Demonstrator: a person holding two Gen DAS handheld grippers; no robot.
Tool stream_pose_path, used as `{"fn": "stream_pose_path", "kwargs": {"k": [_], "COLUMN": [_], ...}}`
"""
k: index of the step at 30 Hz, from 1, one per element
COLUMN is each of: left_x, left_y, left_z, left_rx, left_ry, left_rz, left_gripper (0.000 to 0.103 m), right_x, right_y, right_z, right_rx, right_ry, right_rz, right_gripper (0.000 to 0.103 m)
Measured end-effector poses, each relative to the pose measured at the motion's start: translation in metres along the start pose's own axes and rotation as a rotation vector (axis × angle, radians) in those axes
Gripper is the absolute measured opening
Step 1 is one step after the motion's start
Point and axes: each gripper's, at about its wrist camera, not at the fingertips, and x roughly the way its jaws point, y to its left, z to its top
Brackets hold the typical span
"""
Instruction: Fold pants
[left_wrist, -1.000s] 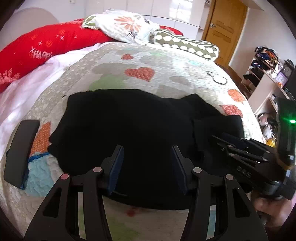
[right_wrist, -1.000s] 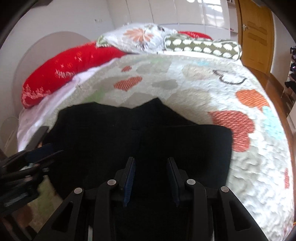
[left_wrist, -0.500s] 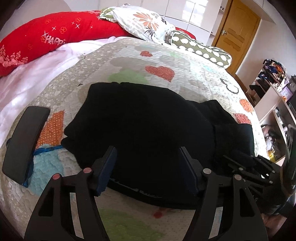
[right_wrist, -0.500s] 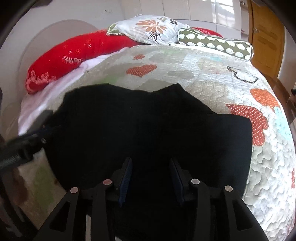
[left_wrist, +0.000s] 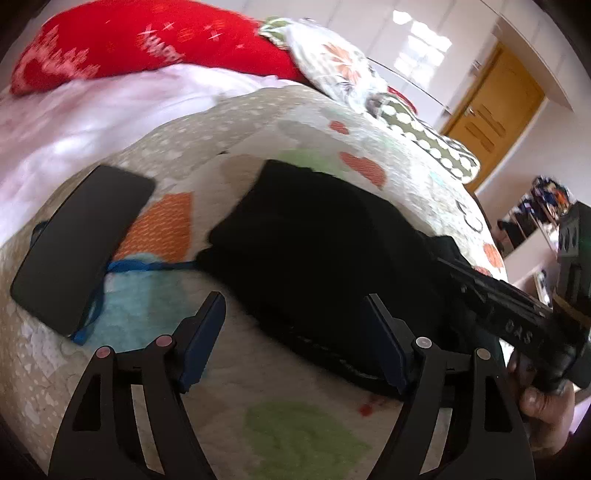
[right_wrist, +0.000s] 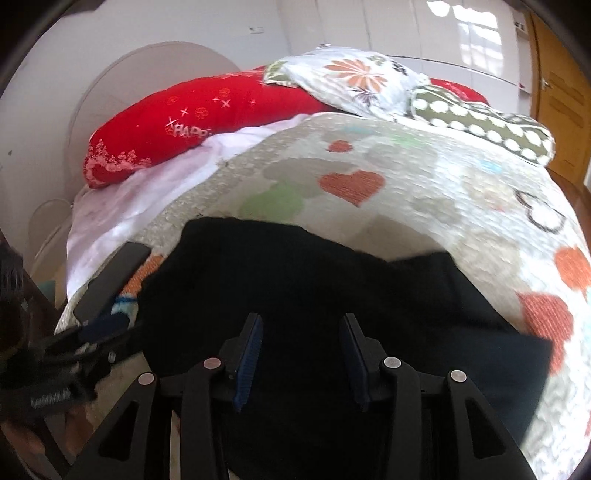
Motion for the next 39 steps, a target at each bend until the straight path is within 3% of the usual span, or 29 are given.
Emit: {"fn": "stream_pose_path", "kwargs": {"k": [8, 13, 17, 18, 27, 29, 33, 34, 35, 36, 38, 39], "left_x": [0.011, 0.019, 0.021, 0.022, 0.027, 0.029, 0.028, 0.027, 0.025, 0.024, 0.018, 0.009], "left_y": [0.015, 0.013, 0.016, 0.017, 0.024, 0.024, 0.023, 0.024, 0.025, 0.024, 0.02, 0.016], "left_z": [-0.002, -0.003, -0.004, -0.004, 0.002, 0.003, 0.004, 0.004, 0.004, 0.006, 0.008, 0.009], "left_rx": [-0.062, -0.055, -0.071, -0.073, -0.128, -0.132, -0.136, -0.146, -0.149, -0.141, -0.104, -0.072], "left_ry": [0.006, 0.008, -0.008, -0.01, -0.025, -0.027, -0.05, -0.066, -0.071, -0.071, -0.087, -0.112], "left_rz": [-0.024, -0.029, -0.064, -0.078, -0.174, -0.174, -0.191, -0.206, -0.214, -0.213, -0.2, -0.196], "left_gripper": [0.077, 0.078, 0.081, 0.086, 0.092, 0.092, 0.091, 0.077, 0.058, 0.051, 0.025, 0.024], "right_x": [0.045, 0.091, 0.085, 0.082, 0.119, 0.13, 0.154, 0.156, 0.155, 0.154, 0.141, 0.132], "right_y": [0.017, 0.012, 0.02, 0.024, 0.07, 0.071, 0.07, 0.07, 0.069, 0.068, 0.062, 0.057], "right_z": [0.033, 0.04, 0.056, 0.059, 0.085, 0.089, 0.092, 0.09, 0.089, 0.088, 0.09, 0.091], "right_rx": [-0.031, 0.013, -0.024, -0.039, -0.248, -0.246, -0.182, -0.172, -0.16, -0.146, -0.108, -0.091], "right_ry": [0.032, 0.114, 0.09, 0.077, 0.111, 0.117, 0.152, 0.148, 0.139, 0.137, 0.105, 0.086], "right_rz": [0.025, 0.07, 0.085, 0.096, 0.113, 0.157, 0.223, 0.24, 0.259, 0.275, 0.303, 0.32], "right_gripper": [0.043, 0.043, 0.043, 0.043, 0.056, 0.065, 0.065, 0.06, 0.047, 0.045, 0.029, 0.027]}}
